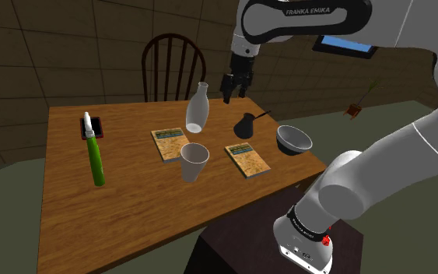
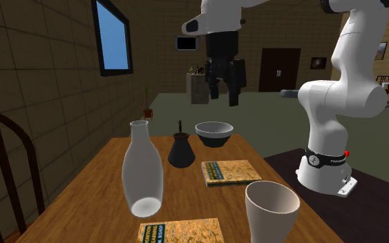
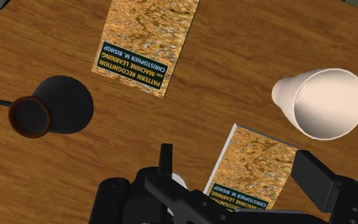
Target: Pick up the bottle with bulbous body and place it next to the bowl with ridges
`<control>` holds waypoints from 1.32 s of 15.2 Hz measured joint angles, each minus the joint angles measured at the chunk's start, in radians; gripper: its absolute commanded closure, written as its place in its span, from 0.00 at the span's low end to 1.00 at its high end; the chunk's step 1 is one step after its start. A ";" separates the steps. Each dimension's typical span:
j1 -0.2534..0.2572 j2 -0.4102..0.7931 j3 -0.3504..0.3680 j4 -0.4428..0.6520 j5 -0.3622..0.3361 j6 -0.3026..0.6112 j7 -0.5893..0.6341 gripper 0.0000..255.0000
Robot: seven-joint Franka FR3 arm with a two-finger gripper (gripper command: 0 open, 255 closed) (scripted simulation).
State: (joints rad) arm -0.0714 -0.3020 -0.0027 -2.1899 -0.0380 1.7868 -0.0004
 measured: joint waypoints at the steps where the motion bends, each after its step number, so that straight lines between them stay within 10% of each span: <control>1: -0.001 0.034 -0.002 0.021 0.001 0.017 0.000 0.00; 20: -0.052 0.637 -0.047 0.629 0.047 0.076 -0.062 0.00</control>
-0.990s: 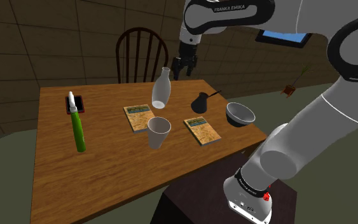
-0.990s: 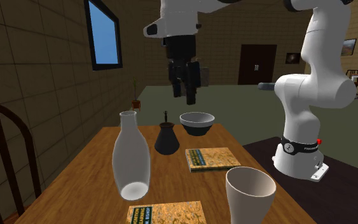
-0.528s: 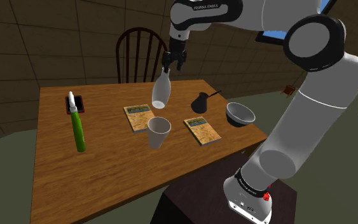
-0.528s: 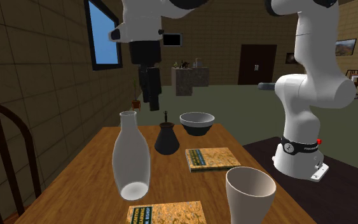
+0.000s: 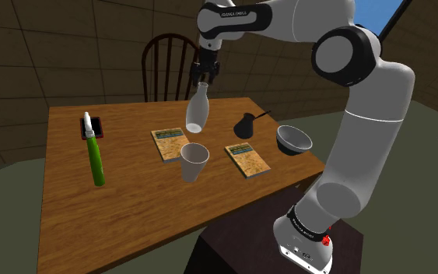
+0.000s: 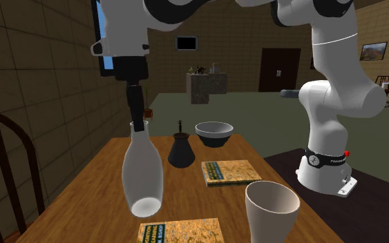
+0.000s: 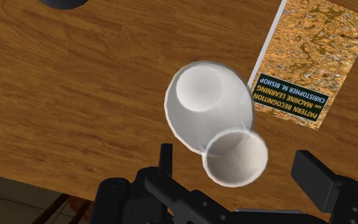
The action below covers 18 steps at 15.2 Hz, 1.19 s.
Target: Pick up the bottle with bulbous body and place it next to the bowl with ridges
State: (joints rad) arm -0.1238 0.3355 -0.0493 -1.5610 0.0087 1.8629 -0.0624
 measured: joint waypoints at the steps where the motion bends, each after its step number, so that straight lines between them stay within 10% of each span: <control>1: 0.000 0.003 0.000 -0.008 0.000 0.011 0.000 0.00; 11: 0.000 0.015 0.000 -0.053 0.001 0.069 0.000 0.00; 12: 0.000 0.015 0.000 -0.053 0.001 0.069 0.000 1.00; 18: 0.000 0.015 0.001 -0.053 0.001 0.069 0.000 1.00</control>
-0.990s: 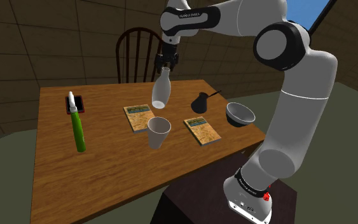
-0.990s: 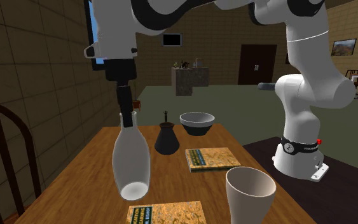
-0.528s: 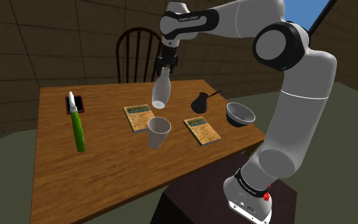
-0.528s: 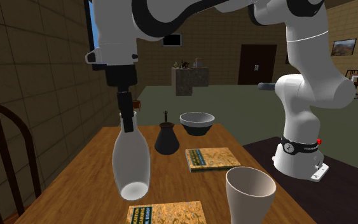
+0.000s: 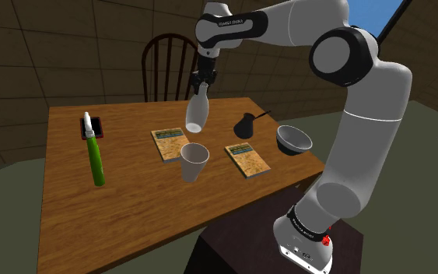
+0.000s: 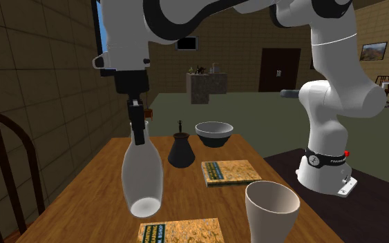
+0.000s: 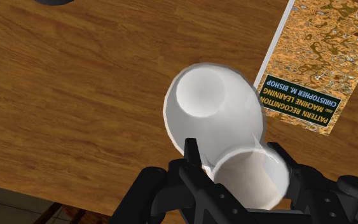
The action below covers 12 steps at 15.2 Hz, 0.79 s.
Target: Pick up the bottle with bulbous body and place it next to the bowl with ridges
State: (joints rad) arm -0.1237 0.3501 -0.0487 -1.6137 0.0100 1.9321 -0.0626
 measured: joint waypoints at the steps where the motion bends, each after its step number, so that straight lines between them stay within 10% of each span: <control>1: 0.000 0.000 0.000 0.000 0.000 0.000 0.000 1.00; 12: 0.000 -0.016 0.000 0.067 -0.001 -0.085 0.001 1.00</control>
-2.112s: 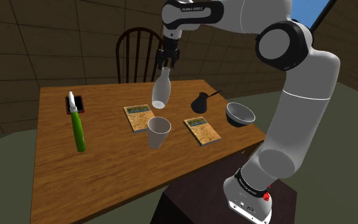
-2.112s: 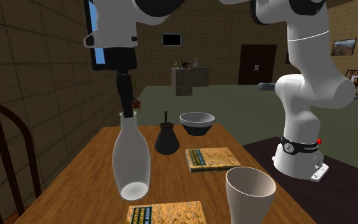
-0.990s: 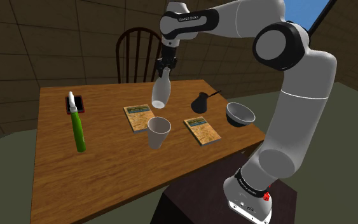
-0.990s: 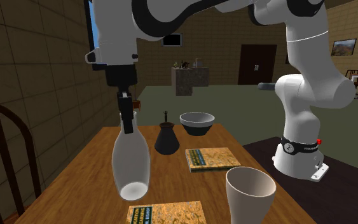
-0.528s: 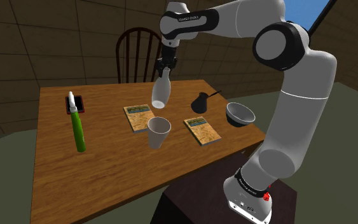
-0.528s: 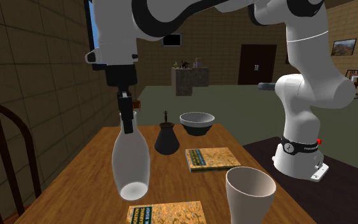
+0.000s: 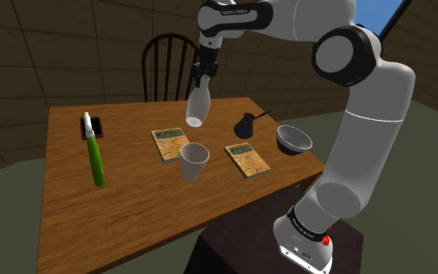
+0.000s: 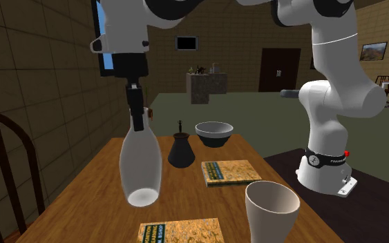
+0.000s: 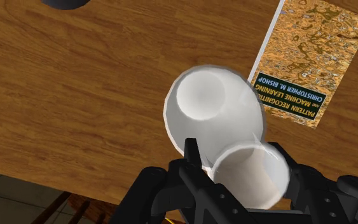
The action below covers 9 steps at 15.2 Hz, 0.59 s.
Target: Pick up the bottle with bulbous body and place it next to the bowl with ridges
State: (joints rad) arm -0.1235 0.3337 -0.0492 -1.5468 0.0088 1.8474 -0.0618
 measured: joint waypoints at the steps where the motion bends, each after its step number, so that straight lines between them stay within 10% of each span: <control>1: 0.000 -0.005 0.000 0.006 0.000 -0.011 0.000 1.00; 9: -0.001 -0.011 -0.001 0.107 -0.001 -0.117 -0.001 1.00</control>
State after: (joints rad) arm -0.1246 0.3229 -0.0500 -1.4403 0.0082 1.7302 -0.0626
